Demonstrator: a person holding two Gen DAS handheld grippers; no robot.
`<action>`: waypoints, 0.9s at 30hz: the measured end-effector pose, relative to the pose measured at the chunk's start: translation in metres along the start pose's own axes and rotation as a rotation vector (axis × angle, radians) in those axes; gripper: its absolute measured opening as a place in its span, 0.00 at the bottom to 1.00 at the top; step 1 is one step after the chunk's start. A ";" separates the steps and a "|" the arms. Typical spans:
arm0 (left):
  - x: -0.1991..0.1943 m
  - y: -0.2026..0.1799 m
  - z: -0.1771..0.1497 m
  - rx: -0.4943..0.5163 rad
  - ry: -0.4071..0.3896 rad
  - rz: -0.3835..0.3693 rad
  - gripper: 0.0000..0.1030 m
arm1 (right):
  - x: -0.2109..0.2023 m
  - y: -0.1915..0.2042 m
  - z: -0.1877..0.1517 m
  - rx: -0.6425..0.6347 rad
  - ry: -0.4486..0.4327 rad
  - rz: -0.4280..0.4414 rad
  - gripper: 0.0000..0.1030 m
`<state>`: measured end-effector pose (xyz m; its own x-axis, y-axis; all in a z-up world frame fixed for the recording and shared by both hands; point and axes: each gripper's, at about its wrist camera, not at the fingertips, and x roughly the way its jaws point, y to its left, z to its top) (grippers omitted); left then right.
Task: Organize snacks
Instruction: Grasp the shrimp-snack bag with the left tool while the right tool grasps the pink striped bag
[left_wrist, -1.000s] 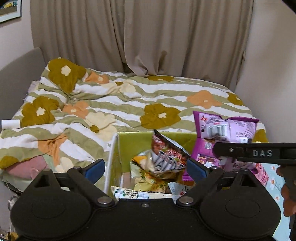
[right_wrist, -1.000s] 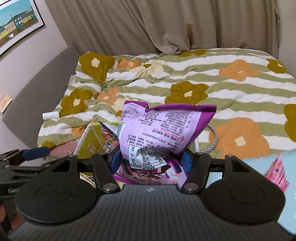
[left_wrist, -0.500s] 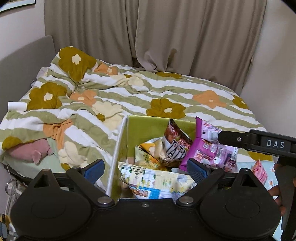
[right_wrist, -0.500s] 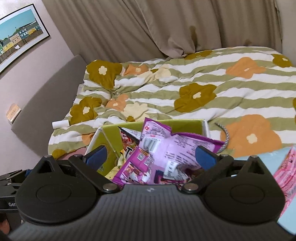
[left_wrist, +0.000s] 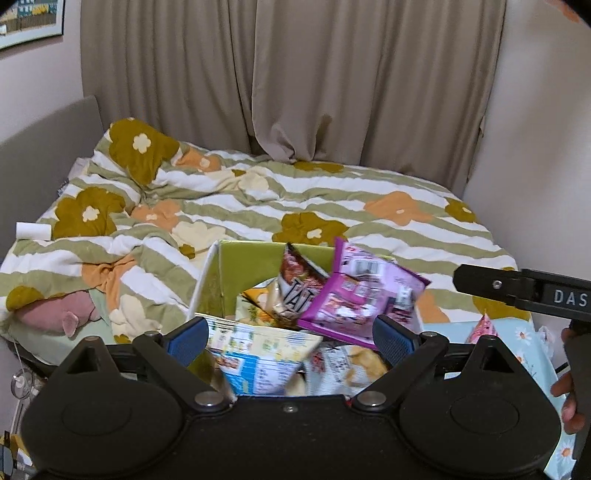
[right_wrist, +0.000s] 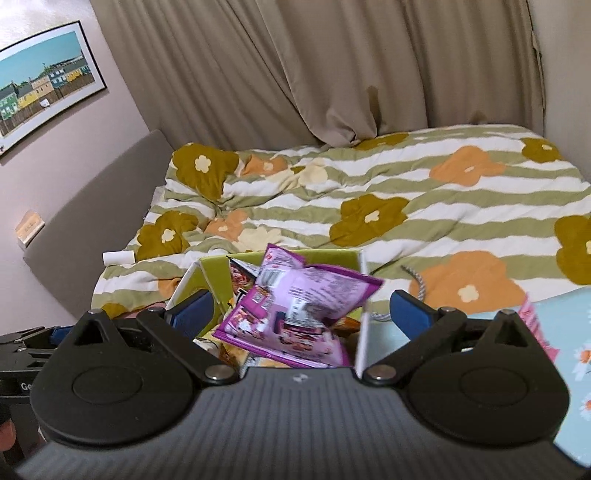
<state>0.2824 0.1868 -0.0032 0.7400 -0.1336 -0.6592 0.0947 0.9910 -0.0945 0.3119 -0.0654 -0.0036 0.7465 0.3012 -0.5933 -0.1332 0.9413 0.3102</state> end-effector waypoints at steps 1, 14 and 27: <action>-0.004 -0.007 -0.002 -0.005 -0.008 0.012 0.95 | -0.007 -0.007 0.000 -0.006 -0.006 0.008 1.00; -0.032 -0.131 -0.053 -0.090 -0.046 0.135 0.95 | -0.068 -0.109 -0.003 -0.126 0.031 0.055 1.00; 0.023 -0.228 -0.116 -0.006 0.064 0.133 0.95 | -0.065 -0.203 -0.027 -0.223 0.087 0.014 1.00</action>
<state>0.2005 -0.0434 -0.0833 0.7018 -0.0019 -0.7123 -0.0049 1.0000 -0.0075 0.2727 -0.2718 -0.0478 0.6860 0.3176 -0.6546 -0.2912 0.9444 0.1530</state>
